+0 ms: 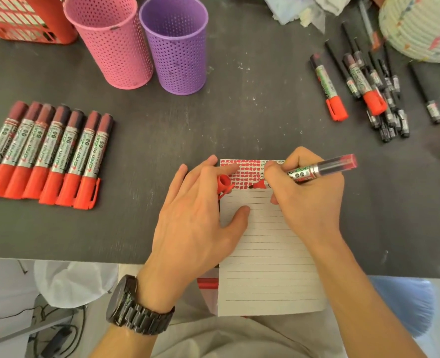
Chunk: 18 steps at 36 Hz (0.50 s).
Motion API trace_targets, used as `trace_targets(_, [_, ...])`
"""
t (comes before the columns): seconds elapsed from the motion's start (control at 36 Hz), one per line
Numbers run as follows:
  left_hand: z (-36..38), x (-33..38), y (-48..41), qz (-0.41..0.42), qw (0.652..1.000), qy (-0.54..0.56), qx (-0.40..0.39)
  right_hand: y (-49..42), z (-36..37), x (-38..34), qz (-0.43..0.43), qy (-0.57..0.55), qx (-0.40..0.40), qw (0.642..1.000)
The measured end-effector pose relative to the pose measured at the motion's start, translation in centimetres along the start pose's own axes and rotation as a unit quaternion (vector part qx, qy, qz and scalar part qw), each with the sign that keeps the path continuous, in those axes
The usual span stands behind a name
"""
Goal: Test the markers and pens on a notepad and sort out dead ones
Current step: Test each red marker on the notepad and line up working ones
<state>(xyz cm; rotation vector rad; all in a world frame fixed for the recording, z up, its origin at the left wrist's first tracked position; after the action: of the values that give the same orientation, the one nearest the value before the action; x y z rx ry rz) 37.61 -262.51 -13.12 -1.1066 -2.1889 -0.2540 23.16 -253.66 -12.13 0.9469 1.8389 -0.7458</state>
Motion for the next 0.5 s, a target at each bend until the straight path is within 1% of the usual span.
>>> trace_targets(0.5, [0.01, -0.09, 0.04, 0.007, 1.000, -0.002, 0.005, -0.08, 0.13, 0.01, -0.011, 0.020, 0.005, 1.000])
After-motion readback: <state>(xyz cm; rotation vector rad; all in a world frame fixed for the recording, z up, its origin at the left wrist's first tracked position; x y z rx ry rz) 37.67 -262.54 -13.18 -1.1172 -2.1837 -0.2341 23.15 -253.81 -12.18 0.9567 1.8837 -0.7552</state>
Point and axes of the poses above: each hand's wrist, its own y-axis away from the middle knuckle, its own z-axis out of the palm, x = y × z, the point moved 2 cm from there along -y, towards the middle knuckle, and after that the axes turned 2 degrees about y, right-handed, at the moved point
